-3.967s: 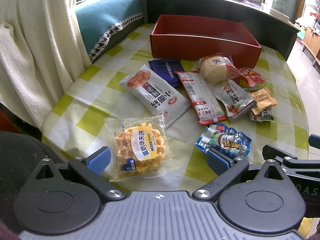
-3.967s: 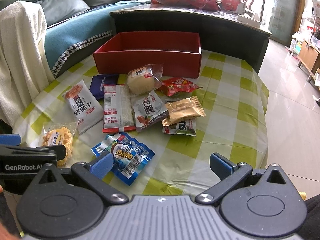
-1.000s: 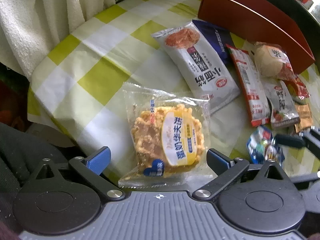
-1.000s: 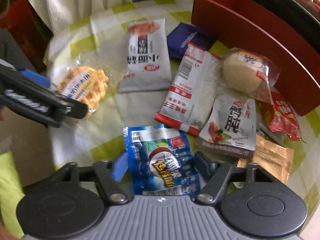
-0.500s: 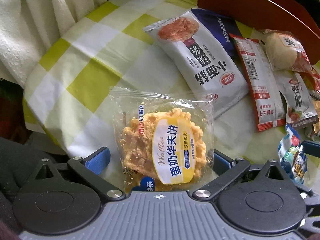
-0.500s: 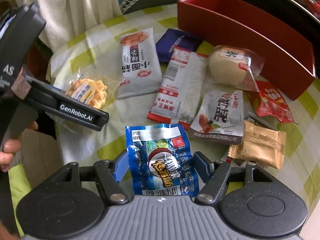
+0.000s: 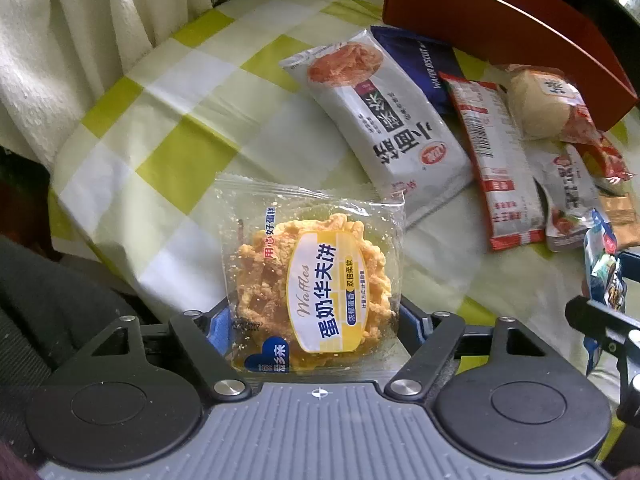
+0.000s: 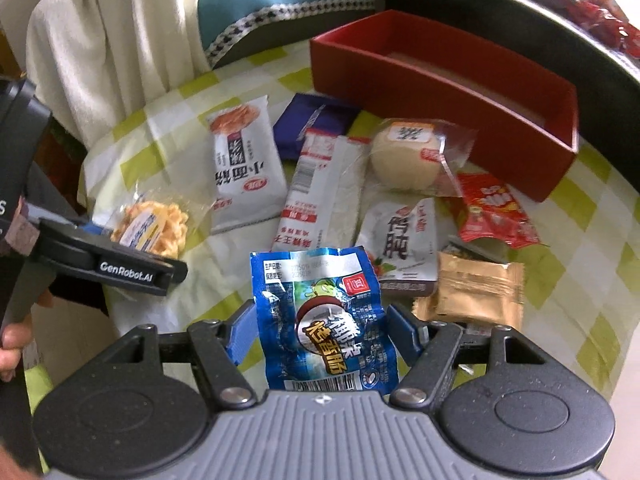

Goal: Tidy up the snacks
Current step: 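Grasp the waffle cake pack with left tool while right tool grasps blue fish pouch, then carry both packs into the red box and open both tools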

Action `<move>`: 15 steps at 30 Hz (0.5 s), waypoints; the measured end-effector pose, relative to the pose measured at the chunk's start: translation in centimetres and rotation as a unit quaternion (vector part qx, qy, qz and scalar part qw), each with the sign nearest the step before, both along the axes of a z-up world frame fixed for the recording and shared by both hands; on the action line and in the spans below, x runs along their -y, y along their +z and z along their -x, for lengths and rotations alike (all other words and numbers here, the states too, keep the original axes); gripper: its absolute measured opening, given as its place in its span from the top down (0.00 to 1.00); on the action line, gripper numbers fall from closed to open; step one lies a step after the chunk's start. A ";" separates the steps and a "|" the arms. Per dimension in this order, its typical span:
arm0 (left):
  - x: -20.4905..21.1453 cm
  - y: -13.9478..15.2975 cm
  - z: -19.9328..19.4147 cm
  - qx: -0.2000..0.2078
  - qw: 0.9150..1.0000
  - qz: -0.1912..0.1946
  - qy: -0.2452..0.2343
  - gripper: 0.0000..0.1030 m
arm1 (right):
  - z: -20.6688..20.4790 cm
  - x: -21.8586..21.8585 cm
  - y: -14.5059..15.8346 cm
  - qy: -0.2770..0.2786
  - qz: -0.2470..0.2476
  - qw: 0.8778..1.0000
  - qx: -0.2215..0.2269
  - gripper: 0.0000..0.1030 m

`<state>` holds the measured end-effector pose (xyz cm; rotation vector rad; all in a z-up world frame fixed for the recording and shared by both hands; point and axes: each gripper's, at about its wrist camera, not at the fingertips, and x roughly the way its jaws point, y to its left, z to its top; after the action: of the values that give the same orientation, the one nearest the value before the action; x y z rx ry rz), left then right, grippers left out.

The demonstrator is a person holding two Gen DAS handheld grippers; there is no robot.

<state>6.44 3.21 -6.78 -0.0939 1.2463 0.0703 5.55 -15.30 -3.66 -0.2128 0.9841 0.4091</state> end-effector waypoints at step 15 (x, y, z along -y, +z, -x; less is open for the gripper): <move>3.4 5.9 -1.2 0.072 0.996 0.030 -0.038 0.21 | -0.3 2.4 3.3 -0.069 -0.026 0.996 0.053 0.32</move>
<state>7.66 -0.14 -0.93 -0.1015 1.1069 -0.0380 5.83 -17.66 -0.39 -0.1173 0.8760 0.2942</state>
